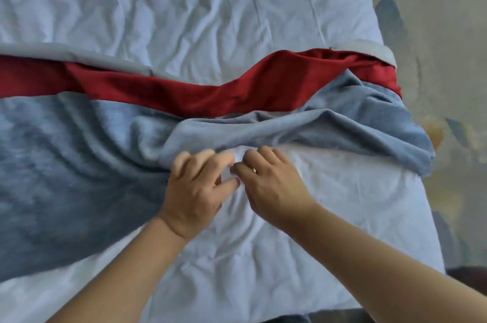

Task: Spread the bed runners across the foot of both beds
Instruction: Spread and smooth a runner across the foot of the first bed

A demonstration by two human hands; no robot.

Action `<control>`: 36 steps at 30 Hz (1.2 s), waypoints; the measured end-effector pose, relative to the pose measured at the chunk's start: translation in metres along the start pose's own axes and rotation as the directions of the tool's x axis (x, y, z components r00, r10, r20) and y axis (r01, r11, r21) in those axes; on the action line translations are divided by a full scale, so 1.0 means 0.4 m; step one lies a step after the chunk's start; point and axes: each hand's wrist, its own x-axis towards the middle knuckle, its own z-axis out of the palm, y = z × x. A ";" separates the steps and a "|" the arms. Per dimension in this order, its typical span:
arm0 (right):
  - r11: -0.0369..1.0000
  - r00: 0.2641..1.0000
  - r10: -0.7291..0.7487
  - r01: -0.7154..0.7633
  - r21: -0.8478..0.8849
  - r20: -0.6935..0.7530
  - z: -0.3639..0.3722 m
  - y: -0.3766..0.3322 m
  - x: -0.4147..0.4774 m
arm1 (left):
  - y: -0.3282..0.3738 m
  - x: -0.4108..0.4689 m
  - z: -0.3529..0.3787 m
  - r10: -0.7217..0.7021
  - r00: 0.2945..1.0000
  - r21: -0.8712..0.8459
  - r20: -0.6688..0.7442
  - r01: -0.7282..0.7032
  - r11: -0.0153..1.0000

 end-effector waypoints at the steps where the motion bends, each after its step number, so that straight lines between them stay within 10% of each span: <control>1: 0.999 0.998 0.039 -0.037 -0.034 0.057 0.020 -0.007 -0.016 | -0.007 -0.046 -0.005 -0.016 0.998 0.034 0.067 0.014 0.999; 9: 0.976 0.995 0.083 -0.092 -0.196 -0.056 0.044 0.034 0.082 | -0.163 -0.129 -0.017 -0.313 0.855 0.100 0.414 0.300 0.949; 18: 0.970 0.974 0.216 -0.222 -0.103 -0.059 0.047 -0.018 0.084 | -0.178 -0.110 -0.014 -0.314 0.912 -0.079 0.265 0.345 0.935; 28: 0.996 0.960 0.091 -0.089 -0.018 0.265 0.026 -0.092 -0.368 | -0.041 -0.361 -0.145 0.048 0.925 -0.134 0.378 0.003 0.991; 36: 0.980 0.968 0.199 -0.199 -0.011 0.155 0.015 -0.108 -0.268 | -0.124 -0.422 -0.154 -0.213 0.886 0.006 0.412 0.231 0.973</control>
